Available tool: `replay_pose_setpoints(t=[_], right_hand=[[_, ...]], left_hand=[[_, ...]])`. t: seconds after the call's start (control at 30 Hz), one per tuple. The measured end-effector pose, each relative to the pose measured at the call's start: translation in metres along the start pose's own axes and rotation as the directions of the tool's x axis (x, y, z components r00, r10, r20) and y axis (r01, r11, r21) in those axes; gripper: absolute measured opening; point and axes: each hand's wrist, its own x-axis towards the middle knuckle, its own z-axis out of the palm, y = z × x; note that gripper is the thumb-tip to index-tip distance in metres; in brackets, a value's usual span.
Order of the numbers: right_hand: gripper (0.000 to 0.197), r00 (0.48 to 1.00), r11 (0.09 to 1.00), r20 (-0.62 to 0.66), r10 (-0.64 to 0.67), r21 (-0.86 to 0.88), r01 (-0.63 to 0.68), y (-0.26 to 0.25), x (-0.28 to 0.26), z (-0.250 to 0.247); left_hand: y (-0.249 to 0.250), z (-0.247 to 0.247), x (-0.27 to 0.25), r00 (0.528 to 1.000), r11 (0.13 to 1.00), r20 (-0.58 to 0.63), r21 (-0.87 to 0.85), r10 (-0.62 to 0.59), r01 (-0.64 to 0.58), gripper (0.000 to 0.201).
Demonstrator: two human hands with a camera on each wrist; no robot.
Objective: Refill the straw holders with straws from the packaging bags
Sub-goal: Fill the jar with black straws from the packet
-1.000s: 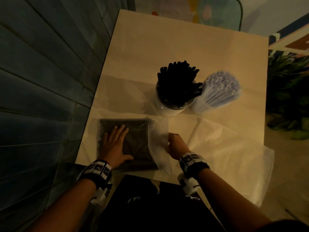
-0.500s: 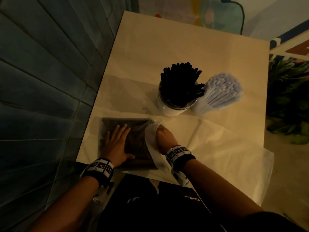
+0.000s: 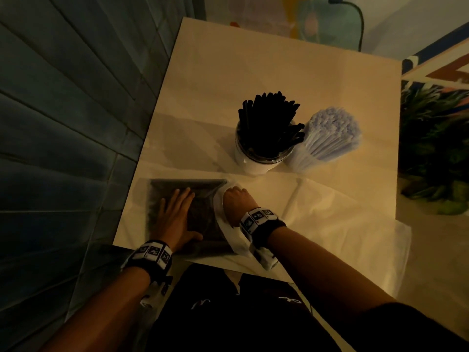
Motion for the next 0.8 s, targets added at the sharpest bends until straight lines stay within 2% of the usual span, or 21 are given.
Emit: replay_pose_setpoints(t=[0.1,0.2,0.27,0.53,0.8], right_hand=[[0.06,0.999,0.995,0.054,-0.001,0.099,-0.005,0.003,-0.001,0.003],[0.077,0.989,0.977,0.136,0.061,0.197,-0.087,0.007,-0.005,0.009],[0.079,0.984,0.961,0.158,0.084,0.247,-0.122,0.008,-0.009,0.013],[0.058,0.986,0.937,0.133,0.097,0.322,-0.135,0.006,-0.012,0.021],[0.047,0.997,0.979,0.064,0.031,0.201,-0.043,-0.003,-0.015,0.021]], left_hand=[[0.0,0.002,-0.001,1.0,1.0,-0.021,-0.001,-0.002,0.002,0.124],[0.001,0.003,-0.001,1.0,1.0,-0.031,-0.006,0.001,-0.002,0.122],[0.001,0.004,-0.001,0.999,1.0,-0.03,0.003,0.011,-0.011,0.122],[0.002,0.005,-0.005,0.999,1.0,-0.049,0.0,0.015,-0.015,0.118],[0.001,0.008,-0.005,0.997,0.999,-0.069,-0.007,0.031,-0.032,0.119]])
